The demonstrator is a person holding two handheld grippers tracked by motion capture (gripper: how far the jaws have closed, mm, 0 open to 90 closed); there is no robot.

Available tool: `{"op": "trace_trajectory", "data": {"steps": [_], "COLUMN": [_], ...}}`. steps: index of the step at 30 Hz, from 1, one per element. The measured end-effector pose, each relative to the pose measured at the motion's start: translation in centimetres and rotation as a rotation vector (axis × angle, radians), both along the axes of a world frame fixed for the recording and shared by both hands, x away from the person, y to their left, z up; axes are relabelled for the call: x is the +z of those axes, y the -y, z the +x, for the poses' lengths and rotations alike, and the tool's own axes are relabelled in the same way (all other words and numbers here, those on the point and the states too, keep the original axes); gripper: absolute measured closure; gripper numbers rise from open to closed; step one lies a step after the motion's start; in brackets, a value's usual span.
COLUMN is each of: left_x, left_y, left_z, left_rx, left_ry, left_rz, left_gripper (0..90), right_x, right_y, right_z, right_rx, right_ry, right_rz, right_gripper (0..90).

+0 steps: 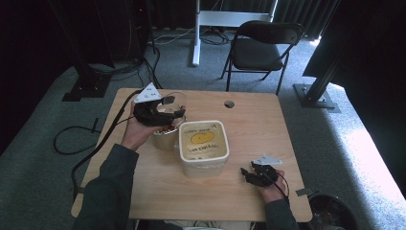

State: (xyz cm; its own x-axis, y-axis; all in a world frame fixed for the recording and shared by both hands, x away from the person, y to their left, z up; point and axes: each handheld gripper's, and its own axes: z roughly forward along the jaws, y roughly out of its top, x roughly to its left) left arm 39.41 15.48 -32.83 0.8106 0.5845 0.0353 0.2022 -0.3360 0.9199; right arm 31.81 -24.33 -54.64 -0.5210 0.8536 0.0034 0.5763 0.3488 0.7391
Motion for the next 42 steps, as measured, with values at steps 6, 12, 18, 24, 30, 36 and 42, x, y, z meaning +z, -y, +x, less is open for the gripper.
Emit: {"op": "trace_trajectory", "data": {"steps": [6,12,18,24,30,36,42], "left_x": [-0.6,-1.4,-2.6,-3.6,-5.0,-6.0,-5.8], "left_y": [1.1,2.4,3.8,5.0,6.2,7.0,6.7], "left_z": [-0.5,-1.1,-1.5,-2.2,-2.7,-2.6,-2.8], "left_rx": [-0.032,-0.073,-0.109,-0.146,-0.189,-0.204,-0.193], "left_ry": [-0.016,-0.037,-0.062,-0.076,-0.101,-0.125,-0.091], "left_rz": [-0.017,-0.037,-0.025,-0.022,0.003,0.016,-0.006], "left_gripper": [35.0,34.5,33.8,33.7,31.7,19.9,15.3], "right_x": [0.0,0.0,0.0,0.0,0.0,0.0,0.0], "right_y": [0.0,0.0,0.0,0.0,0.0,0.0,0.0], "right_z": [0.0,0.0,0.0,0.0,0.0,0.0,0.0], "right_rx": [0.001,0.001,0.001,0.002,0.002,0.002,0.003], "right_ry": [0.000,0.000,0.000,-0.001,0.000,0.000,-0.001], "right_rz": [0.000,0.000,-0.001,-0.002,-0.001,-0.001,-0.001], "right_gripper": [42.7,42.7,42.7,42.7,42.7,42.7,42.7]}}
